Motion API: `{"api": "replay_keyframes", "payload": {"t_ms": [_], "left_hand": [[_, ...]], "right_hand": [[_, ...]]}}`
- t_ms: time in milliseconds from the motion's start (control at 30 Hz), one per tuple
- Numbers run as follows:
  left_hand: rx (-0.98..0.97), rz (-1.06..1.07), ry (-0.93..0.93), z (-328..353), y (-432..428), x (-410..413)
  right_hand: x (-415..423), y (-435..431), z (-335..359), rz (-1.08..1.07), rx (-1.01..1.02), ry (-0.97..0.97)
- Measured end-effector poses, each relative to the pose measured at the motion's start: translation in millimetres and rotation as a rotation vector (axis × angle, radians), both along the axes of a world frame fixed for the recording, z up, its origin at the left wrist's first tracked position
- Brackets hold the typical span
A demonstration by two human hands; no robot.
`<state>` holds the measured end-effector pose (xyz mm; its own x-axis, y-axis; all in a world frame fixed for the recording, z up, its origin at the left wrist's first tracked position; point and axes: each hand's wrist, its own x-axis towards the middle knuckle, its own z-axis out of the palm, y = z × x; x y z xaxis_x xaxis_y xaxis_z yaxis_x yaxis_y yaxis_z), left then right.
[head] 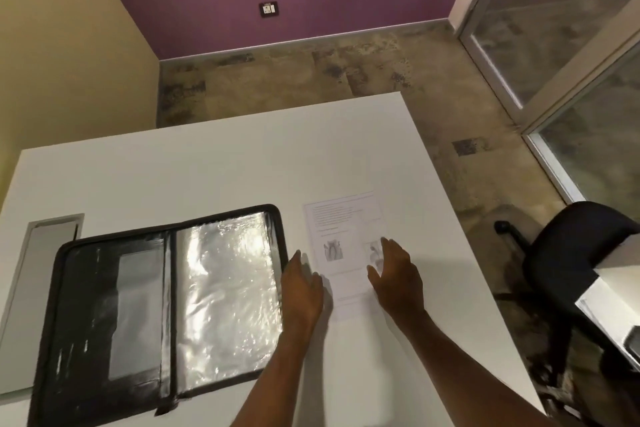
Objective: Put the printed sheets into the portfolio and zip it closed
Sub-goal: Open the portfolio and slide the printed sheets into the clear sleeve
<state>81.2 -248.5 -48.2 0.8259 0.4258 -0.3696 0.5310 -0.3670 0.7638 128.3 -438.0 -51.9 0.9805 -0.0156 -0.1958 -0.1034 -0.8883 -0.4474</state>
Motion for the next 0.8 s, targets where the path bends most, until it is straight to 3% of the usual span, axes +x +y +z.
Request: {"api": "replay_keyframes", "payload": {"t_ms": [300, 567, 667, 800], "left_hand": [[0.060, 0.113, 0.220, -36.7, -48.6, 31.8], [0.110, 0.250, 0.317, -17.8, -68.4, 56.8], [0.022, 0.385, 0.396, -26.1, -59.6, 66.9], [-0.284, 0.520, 0.373, -34.4, -37.4, 74.5]], "right_hand": [[48.2, -43.9, -63.2, -0.036, 0.201, 0.244], [55.5, -38.1, -31.4, -0.096, 0.285, 0.304], [55.2, -40.3, -33.1, -0.083, 0.304, 0.309], [53.8, -41.2, -32.6, -0.069, 0.325, 0.322]]}}
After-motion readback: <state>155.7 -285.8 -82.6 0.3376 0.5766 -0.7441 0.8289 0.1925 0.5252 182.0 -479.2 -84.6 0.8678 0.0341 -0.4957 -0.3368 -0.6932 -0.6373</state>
